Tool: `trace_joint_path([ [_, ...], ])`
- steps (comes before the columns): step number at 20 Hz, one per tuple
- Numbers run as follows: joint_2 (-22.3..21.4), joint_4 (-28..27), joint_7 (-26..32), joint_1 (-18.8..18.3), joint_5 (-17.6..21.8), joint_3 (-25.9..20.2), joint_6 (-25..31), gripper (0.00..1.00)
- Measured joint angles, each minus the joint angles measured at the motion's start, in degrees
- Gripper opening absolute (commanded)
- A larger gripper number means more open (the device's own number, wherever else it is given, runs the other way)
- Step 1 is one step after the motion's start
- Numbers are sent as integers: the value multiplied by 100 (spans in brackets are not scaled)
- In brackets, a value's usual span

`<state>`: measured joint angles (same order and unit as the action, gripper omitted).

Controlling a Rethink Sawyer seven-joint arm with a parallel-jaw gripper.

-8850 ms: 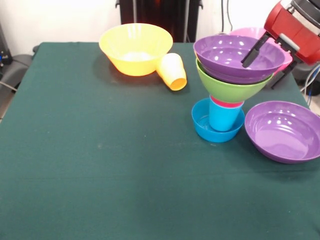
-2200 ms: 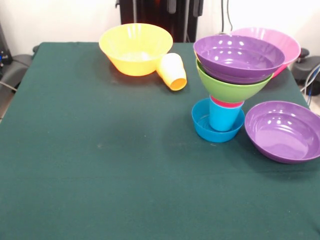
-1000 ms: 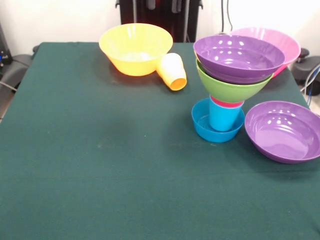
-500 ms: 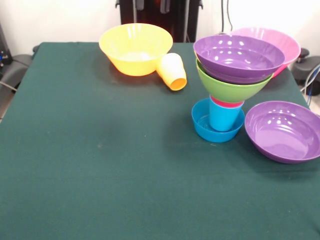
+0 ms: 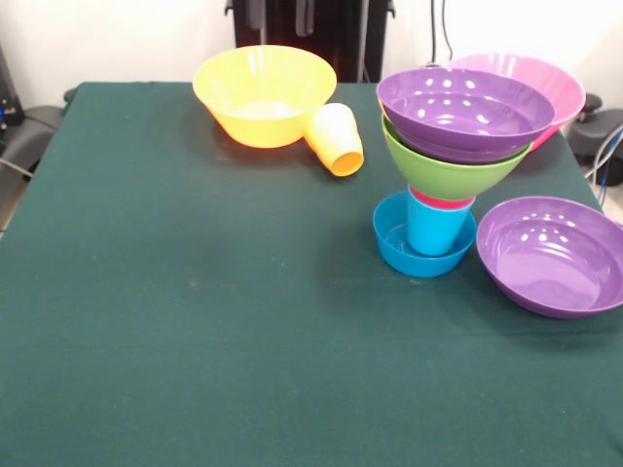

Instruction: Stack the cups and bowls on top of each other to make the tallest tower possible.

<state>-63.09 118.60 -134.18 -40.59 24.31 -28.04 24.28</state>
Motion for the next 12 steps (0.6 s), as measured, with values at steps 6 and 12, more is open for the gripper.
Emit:
trace_joint_path([
  [6, 176, -4, 0, -329, 196, -281, -1, 100],
  [12, 345, -54, 2, -635, 345, -534, -1, 100],
])
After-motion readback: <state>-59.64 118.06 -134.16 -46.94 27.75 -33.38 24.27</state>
